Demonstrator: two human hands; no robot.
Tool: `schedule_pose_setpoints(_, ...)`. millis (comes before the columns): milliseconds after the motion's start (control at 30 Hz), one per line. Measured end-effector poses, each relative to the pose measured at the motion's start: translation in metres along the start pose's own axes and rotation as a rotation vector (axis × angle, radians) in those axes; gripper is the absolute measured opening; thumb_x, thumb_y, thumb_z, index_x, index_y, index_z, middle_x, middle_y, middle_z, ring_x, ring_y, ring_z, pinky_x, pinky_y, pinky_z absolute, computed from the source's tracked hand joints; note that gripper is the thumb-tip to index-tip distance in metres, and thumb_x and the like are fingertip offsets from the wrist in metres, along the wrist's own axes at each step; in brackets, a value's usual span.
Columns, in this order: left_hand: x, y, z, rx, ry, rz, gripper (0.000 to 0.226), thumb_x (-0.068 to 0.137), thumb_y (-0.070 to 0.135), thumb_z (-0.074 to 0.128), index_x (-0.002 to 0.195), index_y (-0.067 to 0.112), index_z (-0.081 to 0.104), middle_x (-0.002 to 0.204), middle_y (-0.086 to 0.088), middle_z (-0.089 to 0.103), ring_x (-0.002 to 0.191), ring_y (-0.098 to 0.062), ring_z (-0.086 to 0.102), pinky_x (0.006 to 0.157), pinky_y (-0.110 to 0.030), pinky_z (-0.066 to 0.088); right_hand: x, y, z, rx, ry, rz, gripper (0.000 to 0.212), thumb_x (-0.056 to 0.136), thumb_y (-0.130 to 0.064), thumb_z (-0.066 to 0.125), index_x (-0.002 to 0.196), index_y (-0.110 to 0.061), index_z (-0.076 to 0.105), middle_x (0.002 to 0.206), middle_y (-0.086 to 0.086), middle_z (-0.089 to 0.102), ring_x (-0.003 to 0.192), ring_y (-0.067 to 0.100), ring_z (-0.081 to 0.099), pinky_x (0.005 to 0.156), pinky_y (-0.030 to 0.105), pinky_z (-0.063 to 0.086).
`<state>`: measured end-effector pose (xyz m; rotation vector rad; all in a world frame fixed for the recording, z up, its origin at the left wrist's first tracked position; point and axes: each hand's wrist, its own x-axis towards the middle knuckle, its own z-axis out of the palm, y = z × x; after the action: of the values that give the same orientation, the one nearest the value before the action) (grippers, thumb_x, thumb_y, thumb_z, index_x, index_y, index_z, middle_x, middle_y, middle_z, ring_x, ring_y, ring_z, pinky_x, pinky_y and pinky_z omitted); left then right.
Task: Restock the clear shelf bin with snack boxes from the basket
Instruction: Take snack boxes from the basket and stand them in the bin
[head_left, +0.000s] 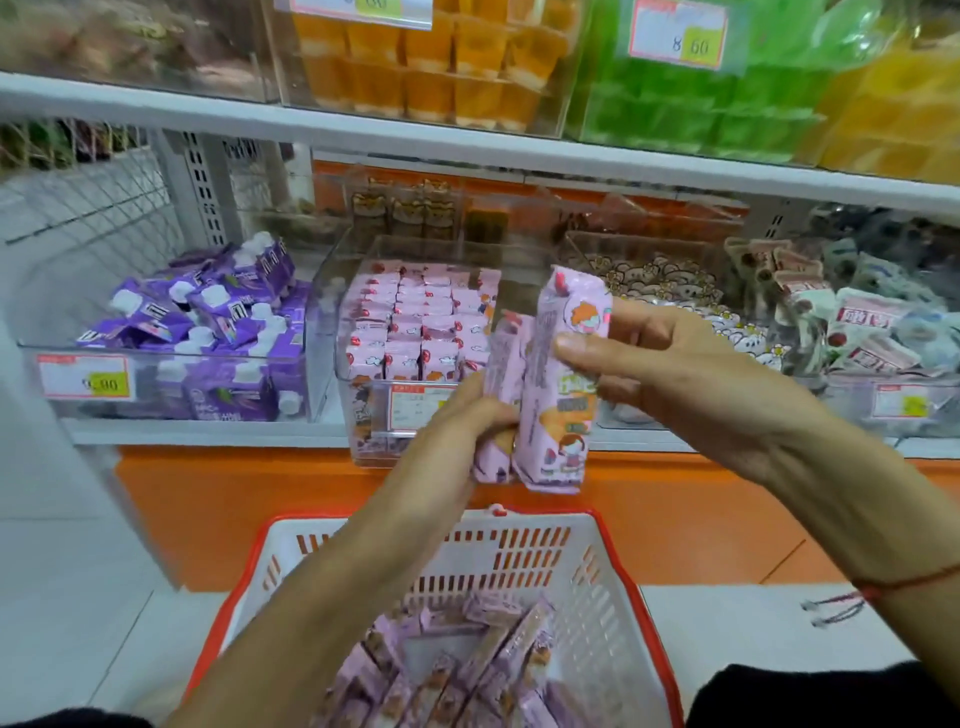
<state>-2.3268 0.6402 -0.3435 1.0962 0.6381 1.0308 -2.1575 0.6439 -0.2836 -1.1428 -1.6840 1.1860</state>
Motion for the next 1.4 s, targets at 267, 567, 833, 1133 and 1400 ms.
schedule_pose_setpoints(267, 0.017, 0.011, -0.003, 0.549, -0.01, 0.051, 0.082, 0.066, 0.038, 0.078, 0.134, 0.032, 0.033, 0.126, 0.008, 0.057, 0.109, -0.009, 0.06, 0.095, -0.031, 0.049, 0.008, 0.007, 0.008, 0.049, 0.173, -0.104, 0.047, 0.062, -0.024, 0.076, 0.106, -0.018, 0.061, 0.085, -0.001, 0.068, 0.063, 0.007, 0.064, 0.052, 0.015, 0.048)
schedule_pose_setpoints(567, 0.036, 0.02, -0.023, 0.776, 0.238, 0.527, 0.063, 0.062, 0.033, 0.083, 0.115, 0.03, 0.049, 0.115, 0.009, 0.048, 0.107, -0.003, 0.051, 0.082, -0.02, 0.052, 0.029, -0.01, -0.001, -0.137, -0.052, -0.175, 0.054, 0.066, -0.011, 0.074, 0.119, -0.013, 0.059, 0.111, 0.002, 0.071, 0.1, 0.014, 0.067, 0.089, 0.029, 0.054)
schedule_pose_setpoints(833, 0.056, 0.05, -0.084, 0.837, 0.647, 0.663, 0.094, 0.061, 0.063, 0.071, 0.14, 0.037, 0.028, 0.142, 0.007, 0.029, 0.132, -0.01, 0.031, 0.107, -0.031, 0.03, 0.109, -0.004, -0.028, -0.238, 0.243, -0.165, 0.054, 0.069, -0.013, 0.081, 0.117, -0.005, 0.055, 0.106, 0.017, 0.07, 0.088, 0.02, 0.066, 0.088, 0.039, 0.055)
schedule_pose_setpoints(1133, 0.081, 0.019, -0.135, 1.017, 0.719, 0.407, 0.053, 0.092, 0.036, 0.049, 0.14, 0.015, 0.037, 0.141, -0.004, 0.045, 0.129, -0.022, 0.04, 0.105, -0.045, 0.037, 0.223, 0.048, -0.046, -0.399, 0.059, 0.339, 0.05, 0.073, -0.002, 0.078, 0.115, 0.002, 0.052, 0.107, 0.02, 0.065, 0.089, 0.025, 0.066, 0.084, 0.037, 0.057)
schedule_pose_setpoints(1400, 0.084, 0.006, -0.139, 0.939, 0.718, 0.333, 0.039, 0.097, 0.041, 0.03, 0.13, 0.029, 0.046, 0.12, 0.006, 0.057, 0.11, -0.018, 0.052, 0.083, -0.03, 0.035, 0.248, 0.091, -0.027, -0.26, 0.157, 0.516, 0.018, 0.074, 0.015, 0.069, 0.069, 0.003, 0.057, 0.107, 0.027, 0.066, 0.064, 0.018, 0.067, 0.057, 0.018, 0.056)
